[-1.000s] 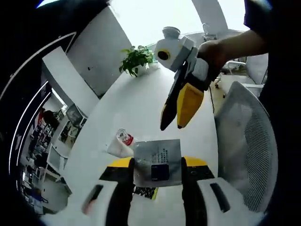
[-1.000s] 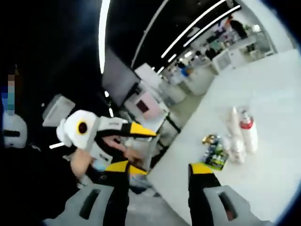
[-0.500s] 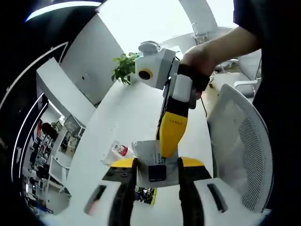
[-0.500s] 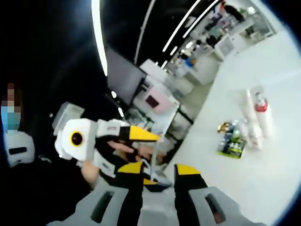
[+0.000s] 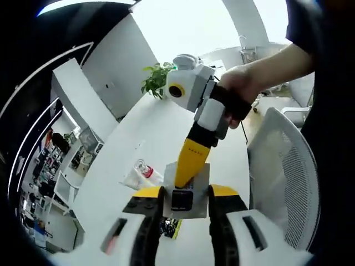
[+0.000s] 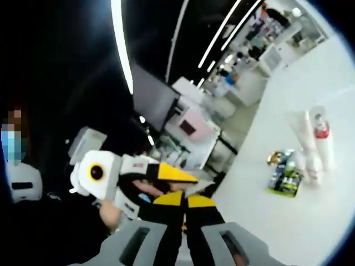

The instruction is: Arrange the skincare products in the storage area until every visible bottle or jar stands upright without overlapping.

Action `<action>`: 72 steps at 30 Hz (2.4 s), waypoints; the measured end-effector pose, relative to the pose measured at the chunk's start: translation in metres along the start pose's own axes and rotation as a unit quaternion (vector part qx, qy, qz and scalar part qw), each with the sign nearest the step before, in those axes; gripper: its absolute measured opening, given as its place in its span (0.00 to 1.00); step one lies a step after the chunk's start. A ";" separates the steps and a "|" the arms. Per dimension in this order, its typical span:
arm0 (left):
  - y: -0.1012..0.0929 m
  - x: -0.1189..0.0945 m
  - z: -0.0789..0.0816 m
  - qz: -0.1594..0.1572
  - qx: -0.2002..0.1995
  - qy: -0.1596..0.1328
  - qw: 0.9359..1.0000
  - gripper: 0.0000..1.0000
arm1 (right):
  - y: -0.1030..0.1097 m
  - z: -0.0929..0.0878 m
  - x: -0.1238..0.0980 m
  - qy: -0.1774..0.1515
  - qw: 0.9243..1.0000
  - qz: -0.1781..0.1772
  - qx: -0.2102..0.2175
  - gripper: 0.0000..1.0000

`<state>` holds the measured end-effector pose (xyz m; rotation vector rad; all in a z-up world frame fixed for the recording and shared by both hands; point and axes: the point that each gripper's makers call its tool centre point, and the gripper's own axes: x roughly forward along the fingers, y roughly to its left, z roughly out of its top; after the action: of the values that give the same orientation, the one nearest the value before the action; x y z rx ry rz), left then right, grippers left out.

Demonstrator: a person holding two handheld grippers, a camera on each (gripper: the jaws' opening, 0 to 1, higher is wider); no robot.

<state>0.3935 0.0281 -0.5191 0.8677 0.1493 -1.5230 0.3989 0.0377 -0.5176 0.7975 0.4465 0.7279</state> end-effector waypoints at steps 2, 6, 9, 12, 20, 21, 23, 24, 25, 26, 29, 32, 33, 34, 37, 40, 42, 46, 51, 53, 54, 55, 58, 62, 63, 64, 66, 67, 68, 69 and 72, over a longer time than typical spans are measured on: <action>0.000 0.001 0.000 0.001 -0.001 0.000 1.000 0.38 | 0.000 0.000 0.000 0.001 1.000 0.000 -0.003 0.00; 0.001 0.001 -0.001 -0.003 -0.020 -0.004 1.000 0.45 | 0.000 -0.003 -0.006 0.005 1.000 -0.001 -0.014 0.00; 0.000 0.000 -0.003 -0.011 -0.057 -0.014 0.998 0.56 | 0.003 0.003 -0.012 -0.006 1.000 0.008 -0.022 0.00; 0.004 -0.002 -0.005 -0.014 -0.122 -0.049 0.991 0.62 | 0.006 0.012 -0.018 -0.020 0.999 0.016 -0.036 0.00; 0.005 -0.013 0.010 -0.040 -0.262 -0.133 0.955 0.66 | 0.013 0.018 -0.025 -0.031 0.997 0.029 -0.059 0.00; 0.006 -0.014 0.011 -0.043 -0.277 -0.141 0.949 0.66 | 0.015 0.018 -0.026 -0.033 0.997 0.033 -0.064 0.00; 0.008 -0.017 0.014 -0.051 -0.301 -0.160 0.939 0.65 | 0.018 0.019 -0.026 -0.036 0.996 0.039 -0.069 0.00; 0.008 -0.018 0.014 -0.053 -0.311 -0.165 0.934 0.66 | 0.019 0.018 -0.026 -0.036 0.996 0.040 -0.071 0.00; 0.009 -0.018 0.014 -0.049 -0.314 -0.168 0.933 0.66 | 0.021 0.019 -0.026 -0.036 0.996 0.042 -0.075 0.00; 0.011 -0.019 0.015 -0.046 -0.321 -0.178 0.929 0.66 | 0.023 0.019 -0.027 -0.037 0.995 0.047 -0.078 0.00; 0.012 -0.022 0.019 -0.052 -0.358 -0.204 0.910 0.65 | 0.031 0.019 -0.028 -0.039 0.993 0.058 -0.095 0.00; 0.011 -0.024 0.018 -0.059 -0.372 -0.213 0.902 0.63 | 0.036 0.021 -0.029 -0.043 0.991 0.066 -0.109 0.00; 0.011 -0.024 0.018 -0.057 -0.372 -0.213 0.901 0.61 | 0.037 0.021 -0.029 -0.044 0.991 0.068 -0.111 0.00; 0.010 -0.024 0.018 -0.058 -0.373 -0.214 0.901 0.59 | 0.039 0.021 -0.030 -0.044 0.990 0.072 -0.114 0.00; 0.008 -0.024 0.017 -0.061 -0.375 -0.214 0.900 0.52 | 0.044 0.021 -0.030 -0.047 0.986 0.085 -0.135 0.00; 0.004 -0.024 0.020 -0.071 -0.383 -0.220 0.895 0.49 | 0.047 0.020 -0.029 -0.047 0.983 0.093 -0.150 0.00; 0.004 -0.026 0.022 -0.074 -0.384 -0.225 0.892 0.44 | 0.047 0.020 -0.028 -0.048 0.982 0.094 -0.155 0.00; 0.005 -0.026 0.024 -0.076 -0.386 -0.230 0.890 0.38 | 0.048 0.020 -0.026 -0.053 0.981 0.096 -0.163 0.00; 0.008 -0.026 0.022 -0.073 -0.394 -0.233 0.886 0.27 | 0.047 0.024 -0.026 -0.064 0.981 0.092 -0.160 0.00; 0.008 -0.024 0.020 -0.062 -0.386 -0.224 0.893 0.23 | 0.047 0.026 -0.026 -0.071 0.980 0.092 -0.159 0.00; 0.007 -0.024 0.020 -0.061 -0.384 -0.223 0.894 0.21 | 0.046 0.026 -0.026 -0.073 0.980 0.090 -0.159 0.00; 0.007 -0.023 0.020 -0.063 -0.386 -0.224 0.893 0.20 | 0.044 0.025 -0.026 -0.073 0.980 0.087 -0.161 0.00; 0.007 -0.023 0.021 -0.065 -0.391 -0.228 0.889 0.16 | 0.041 0.023 -0.025 -0.075 0.980 0.085 -0.161 0.00; 0.007 -0.021 0.017 -0.063 -0.400 -0.222 0.887 0.11 | 0.037 0.024 -0.024 -0.076 0.980 0.073 -0.166 0.00; 0.006 -0.021 0.017 -0.065 -0.405 -0.220 0.885 0.09 | 0.035 0.024 -0.024 -0.075 0.980 0.064 -0.172 0.00; 0.007 -0.021 0.017 -0.066 -0.410 -0.219 0.883 0.08 | 0.034 0.025 -0.024 -0.075 0.979 0.060 -0.178 0.00; 0.008 -0.020 0.016 -0.064 -0.417 -0.217 0.881 0.07 | 0.034 0.027 -0.023 -0.077 0.975 0.050 -0.201 0.00; 0.009 -0.020 0.016 -0.063 -0.418 -0.214 0.881 0.06 | 0.035 0.027 -0.022 -0.075 0.975 0.048 -0.202 0.00; 0.010 -0.020 0.015 -0.060 -0.420 -0.210 0.881 0.06 | 0.034 0.028 -0.020 -0.073 0.975 0.043 -0.207 0.00; 0.011 -0.021 0.015 -0.060 -0.420 -0.208 0.881 0.06 | 0.033 0.028 -0.020 -0.073 0.974 0.039 -0.213 0.00; 0.013 -0.023 0.013 -0.068 -0.430 -0.207 0.876 0.06 | 0.028 0.030 -0.018 -0.072 0.975 0.029 -0.210 0.01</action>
<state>0.3975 0.0364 -0.4911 -0.1858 0.5325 -1.5168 0.3930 0.0234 -0.4754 0.4603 0.1288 0.7790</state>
